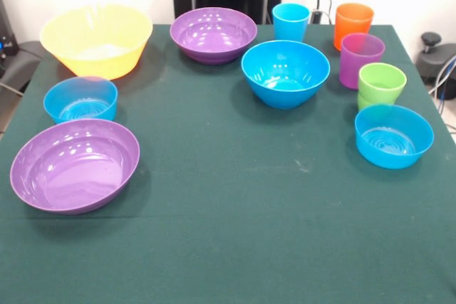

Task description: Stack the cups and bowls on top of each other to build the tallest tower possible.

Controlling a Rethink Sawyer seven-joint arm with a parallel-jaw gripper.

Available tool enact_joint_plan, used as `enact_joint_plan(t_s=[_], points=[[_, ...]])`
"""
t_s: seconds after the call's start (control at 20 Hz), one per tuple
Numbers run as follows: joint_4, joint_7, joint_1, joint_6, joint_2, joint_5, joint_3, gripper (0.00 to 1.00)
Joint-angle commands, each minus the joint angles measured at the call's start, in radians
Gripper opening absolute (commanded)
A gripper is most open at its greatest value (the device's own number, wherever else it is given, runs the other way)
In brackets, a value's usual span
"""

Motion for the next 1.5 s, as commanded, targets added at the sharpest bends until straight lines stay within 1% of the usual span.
enact_joint_plan(t_s=[0.05, 0.15, 0.25, 0.4, 0.55, 0.8, 1.0, 1.25, 1.5], points=[[-0.088, -0.082, -0.016, 0.214, 0.028, -0.172, 0.037, 1.0], [-0.105, -0.065, -0.012, 0.218, 0.04, -0.183, 0.046, 1.0], [-0.128, -0.028, 0.002, 0.208, 0.064, -0.2, 0.059, 1.0], [-0.174, 0.062, 0.033, 0.182, 0.135, -0.233, 0.081, 1.0], [-0.208, 0.115, 0.055, 0.126, 0.218, -0.254, 0.089, 1.0], [-0.249, 0.109, 0.07, 0.03, 0.337, -0.268, 0.086, 1.0], [-0.3, 0.13, 0.093, -0.035, 0.437, -0.305, 0.07, 1.0], [-0.339, 0.14, 0.109, -0.146, 0.557, -0.291, 0.065, 1.0], [-0.412, 0.154, 0.14, -0.209, 0.672, -0.299, 0.046, 1.0]])
